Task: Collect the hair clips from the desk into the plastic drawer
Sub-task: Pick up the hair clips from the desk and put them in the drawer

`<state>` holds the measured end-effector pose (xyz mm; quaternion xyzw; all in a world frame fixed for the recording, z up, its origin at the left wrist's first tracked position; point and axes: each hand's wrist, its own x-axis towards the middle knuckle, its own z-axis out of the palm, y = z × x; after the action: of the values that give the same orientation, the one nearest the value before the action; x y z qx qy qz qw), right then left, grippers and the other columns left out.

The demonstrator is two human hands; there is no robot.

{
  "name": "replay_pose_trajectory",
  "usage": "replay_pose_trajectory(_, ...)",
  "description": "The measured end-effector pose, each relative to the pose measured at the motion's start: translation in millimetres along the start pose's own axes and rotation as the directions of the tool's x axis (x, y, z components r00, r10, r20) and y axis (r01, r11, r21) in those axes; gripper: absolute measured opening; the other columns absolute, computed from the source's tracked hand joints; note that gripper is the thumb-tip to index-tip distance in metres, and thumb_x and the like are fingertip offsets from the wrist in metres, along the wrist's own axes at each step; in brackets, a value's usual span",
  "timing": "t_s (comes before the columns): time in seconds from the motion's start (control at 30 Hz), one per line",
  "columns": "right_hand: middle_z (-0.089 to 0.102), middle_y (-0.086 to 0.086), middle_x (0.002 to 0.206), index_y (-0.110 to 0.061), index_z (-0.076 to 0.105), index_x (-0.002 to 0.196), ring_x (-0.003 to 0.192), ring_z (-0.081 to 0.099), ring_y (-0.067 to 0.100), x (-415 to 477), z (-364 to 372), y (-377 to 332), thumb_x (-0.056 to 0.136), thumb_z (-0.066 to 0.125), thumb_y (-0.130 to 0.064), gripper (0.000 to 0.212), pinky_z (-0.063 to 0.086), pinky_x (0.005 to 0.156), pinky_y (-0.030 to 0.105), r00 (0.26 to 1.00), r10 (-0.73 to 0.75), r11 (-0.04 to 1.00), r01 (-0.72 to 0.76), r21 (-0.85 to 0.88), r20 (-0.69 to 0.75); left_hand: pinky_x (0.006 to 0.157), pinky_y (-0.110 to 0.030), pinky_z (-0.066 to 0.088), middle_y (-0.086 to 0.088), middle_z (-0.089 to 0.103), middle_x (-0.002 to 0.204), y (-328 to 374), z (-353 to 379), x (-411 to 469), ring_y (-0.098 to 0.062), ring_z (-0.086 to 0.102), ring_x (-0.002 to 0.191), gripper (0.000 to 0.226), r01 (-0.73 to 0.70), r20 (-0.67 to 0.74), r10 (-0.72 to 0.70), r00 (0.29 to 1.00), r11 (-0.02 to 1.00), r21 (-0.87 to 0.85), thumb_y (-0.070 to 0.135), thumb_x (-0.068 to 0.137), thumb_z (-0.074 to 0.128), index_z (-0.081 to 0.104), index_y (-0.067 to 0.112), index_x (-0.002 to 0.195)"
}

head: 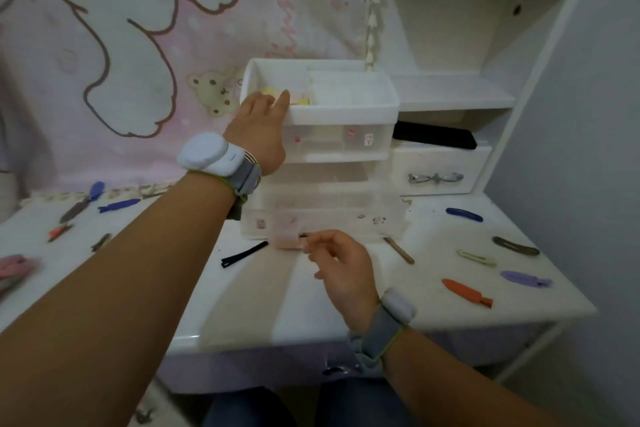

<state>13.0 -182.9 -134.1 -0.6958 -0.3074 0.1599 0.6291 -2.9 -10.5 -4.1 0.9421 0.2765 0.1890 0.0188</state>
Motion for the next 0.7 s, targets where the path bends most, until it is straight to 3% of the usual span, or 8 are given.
replay_pose_trajectory(0.07, 0.068, -0.002, 0.109, -0.021, 0.064, 0.107, 0.104, 0.06, 0.016, 2, 1, 14, 0.082, 0.051, -0.019, 0.029, 0.048, 0.092, 0.031, 0.96, -0.241, 0.85, 0.28, -0.446, 0.143, 0.12, -0.04, 0.014, -0.01, 0.006, 0.159, -7, -1, -3, -0.027, -0.001, 0.146, 0.073, -0.018, -0.034, 0.018, 0.999, 1.0, -0.019, 0.007, 0.09, 0.045, 0.002, 0.017, 0.149)
replay_pose_trajectory(0.13, 0.066, 0.002, 0.119, -0.016, 0.058, 0.12, 0.111, 0.06, 0.021, 7, 6, 29, 0.08, 0.046, -0.034, 0.046, 0.046, 0.1, 0.038, 0.907, -0.349, 0.529, 0.398, -0.75, 0.236, 0.121, -0.04, 0.011, -0.009, 0.0, 0.159, -10, 1, -8, -0.026, -0.003, 0.147, 0.074, -0.086, -0.076, 0.082, 0.994, 0.995, -0.056, 0.006, 0.089, 0.046, 0.004, 0.02, 0.149)
replay_pose_trajectory(0.23, 0.051, 0.007, 0.136, -0.019, 0.045, 0.133, 0.126, 0.047, 0.032, 15, 15, 32, 0.085, 0.045, -0.048, 0.056, 0.03, 0.11, 0.052, 0.933, -0.162, 0.287, 0.357, -0.889, 0.322, 0.119, -0.04, 0.012, -0.008, 0.005, 0.159, -15, 7, -32, -0.028, 0.001, 0.147, 0.07, -0.129, -0.166, 0.101, 0.981, 0.977, -0.168, 0.007, 0.089, 0.048, 0.015, 0.026, 0.148)
replay_pose_trajectory(0.33, 0.049, 0.011, 0.134, -0.022, 0.045, 0.131, 0.122, 0.044, 0.037, 26, 29, 29, 0.088, 0.044, -0.052, 0.052, 0.035, 0.098, 0.055, 0.941, -0.065, 0.247, 0.337, -0.909, 0.331, 0.117, -0.039, 0.019, -0.007, 0.021, 0.156, -42, 15, -77, -0.026, 0.017, 0.144, 0.058, 0.016, -0.175, -0.074, 0.982, 0.951, -0.307, 0.013, 0.091, 0.05, 0.029, 0.022, 0.144)
replay_pose_trajectory(0.43, 0.069, 0.009, 0.09, -0.024, 0.066, 0.105, 0.081, 0.062, 0.033, 21, 47, 22, 0.075, 0.068, -0.036, 0.032, 0.047, 0.067, 0.043, 0.935, -0.156, 0.154, 0.343, -0.927, 0.32, 0.113, -0.036, 0.028, -0.007, 0.041, 0.146, -73, 30, -136, -0.024, 0.034, 0.136, 0.047, 0.237, -0.156, -0.307, 0.939, 0.905, -0.353, 0.013, 0.09, 0.054, 0.044, 0.016, 0.136)
replay_pose_trajectory(0.5, 0.068, 0.006, 0.071, -0.029, 0.067, 0.104, 0.064, 0.06, 0.03, 15, 56, 25, 0.07, 0.063, -0.01, 0.039, 0.048, 0.055, 0.038, 0.905, -0.261, 0.192, 0.39, -0.901, 0.336, 0.108, -0.038, 0.034, -0.008, 0.053, 0.136, -94, 37, -172, -0.026, 0.044, 0.128, 0.041, 0.365, -0.193, -0.434, 0.88, 0.878, -0.308, 0.011, 0.086, 0.058, 0.054, 0.013, 0.127)
replay_pose_trajectory(0.6, 0.065, 0.014, 0.077, -0.029, 0.058, 0.124, 0.068, 0.062, 0.034, 8, 67, 24, 0.065, 0.066, 0.006, 0.069, 0.052, 0.052, 0.04, 0.875, -0.312, 0.32, 0.464, -0.826, 0.37, 0.099, -0.048, 0.042, -0.016, 0.061, 0.124, -134, 39, -208, -0.036, 0.054, 0.115, 0.035, 0.506, -0.292, -0.547, 0.785, 0.837, -0.21, 0.013, 0.081, 0.059, 0.061, 0.008, 0.115)
replay_pose_trajectory(0.7, 0.058, 0.02, 0.104, -0.035, 0.034, 0.142, 0.095, 0.056, 0.039, 3, 85, 25, 0.082, 0.049, 0.006, 0.074, 0.054, 0.07, 0.045, 0.871, -0.3, 0.382, 0.483, -0.788, 0.388, 0.1, -0.054, 0.039, -0.02, 0.05, 0.135, -183, 31, -220, -0.044, 0.044, 0.122, 0.049, 0.697, -0.318, -0.669, 0.672, 0.716, -0.034, 0.018, 0.079, 0.06, 0.054, 0.011, 0.127)
